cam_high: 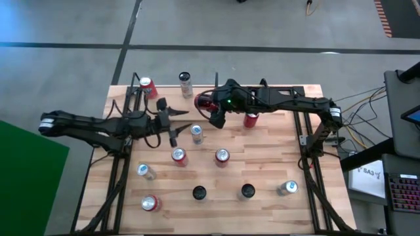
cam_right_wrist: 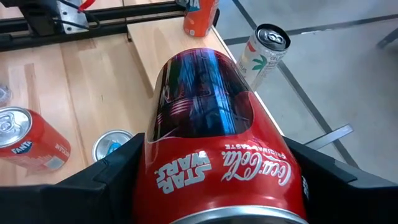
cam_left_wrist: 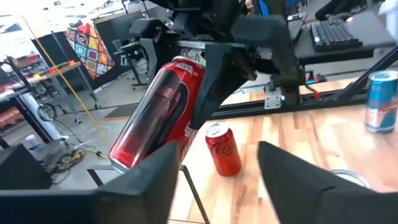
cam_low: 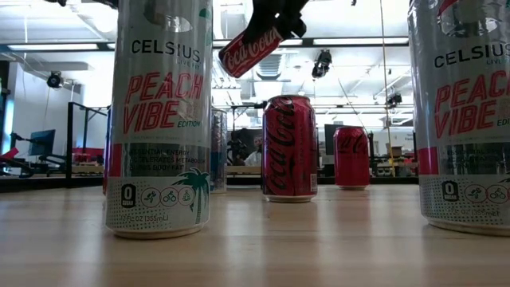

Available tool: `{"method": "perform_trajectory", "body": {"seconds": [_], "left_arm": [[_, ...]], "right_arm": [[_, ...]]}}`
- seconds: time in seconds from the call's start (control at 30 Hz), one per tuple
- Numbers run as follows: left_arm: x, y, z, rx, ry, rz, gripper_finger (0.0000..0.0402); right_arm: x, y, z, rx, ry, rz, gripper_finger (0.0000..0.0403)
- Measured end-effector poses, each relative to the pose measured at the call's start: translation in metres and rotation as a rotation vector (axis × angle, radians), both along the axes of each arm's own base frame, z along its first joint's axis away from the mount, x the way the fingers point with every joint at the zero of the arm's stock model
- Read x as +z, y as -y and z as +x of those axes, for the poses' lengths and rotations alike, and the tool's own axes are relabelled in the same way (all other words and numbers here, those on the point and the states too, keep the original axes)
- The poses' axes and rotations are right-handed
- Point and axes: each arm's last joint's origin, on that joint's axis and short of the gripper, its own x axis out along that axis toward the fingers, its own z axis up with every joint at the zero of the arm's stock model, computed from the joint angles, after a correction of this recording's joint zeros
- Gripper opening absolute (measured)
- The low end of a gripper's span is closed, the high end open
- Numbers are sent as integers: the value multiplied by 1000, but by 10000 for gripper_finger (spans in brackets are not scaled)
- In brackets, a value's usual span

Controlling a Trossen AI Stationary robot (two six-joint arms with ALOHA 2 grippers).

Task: Place canned beverage on shelf
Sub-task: Put the red white soda can on the shelf

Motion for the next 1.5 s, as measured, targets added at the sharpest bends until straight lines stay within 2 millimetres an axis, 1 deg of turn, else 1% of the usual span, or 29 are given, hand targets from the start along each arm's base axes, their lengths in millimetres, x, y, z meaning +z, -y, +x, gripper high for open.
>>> {"method": "perform_trajectory", "body": {"seconds": [0.1,0.2,0.27,0.37,0.43,0.57,0.8,1.13,1.23,1.33,1.5], "left_arm": [[-3,0,9,0,-1,42,267],[-7,0,17,-2,-21,103,306],[-11,-1,22,11,-41,151,323],[-14,-2,30,22,-53,231,335],[-18,-5,37,31,-60,273,336],[-24,-14,46,105,-83,332,333],[-38,-26,58,139,-138,350,331],[-37,-30,81,156,-177,372,329],[-38,-30,84,153,-186,381,315],[-39,-30,84,167,-195,380,290],[-37,-30,82,192,-190,372,289]], "right_arm": [[-1,0,1,4,-3,-4,288],[-2,0,1,5,-10,-3,288],[-2,0,2,15,-5,8,288],[-2,-1,2,37,6,34,288],[-2,-1,2,35,7,40,288],[-2,-2,3,50,18,76,288],[-6,-2,4,38,7,104,288],[-7,-3,4,52,17,157,288],[-8,-3,3,44,7,164,288],[-8,-3,3,46,4,164,288],[-7,-4,4,58,8,160,288]]}}
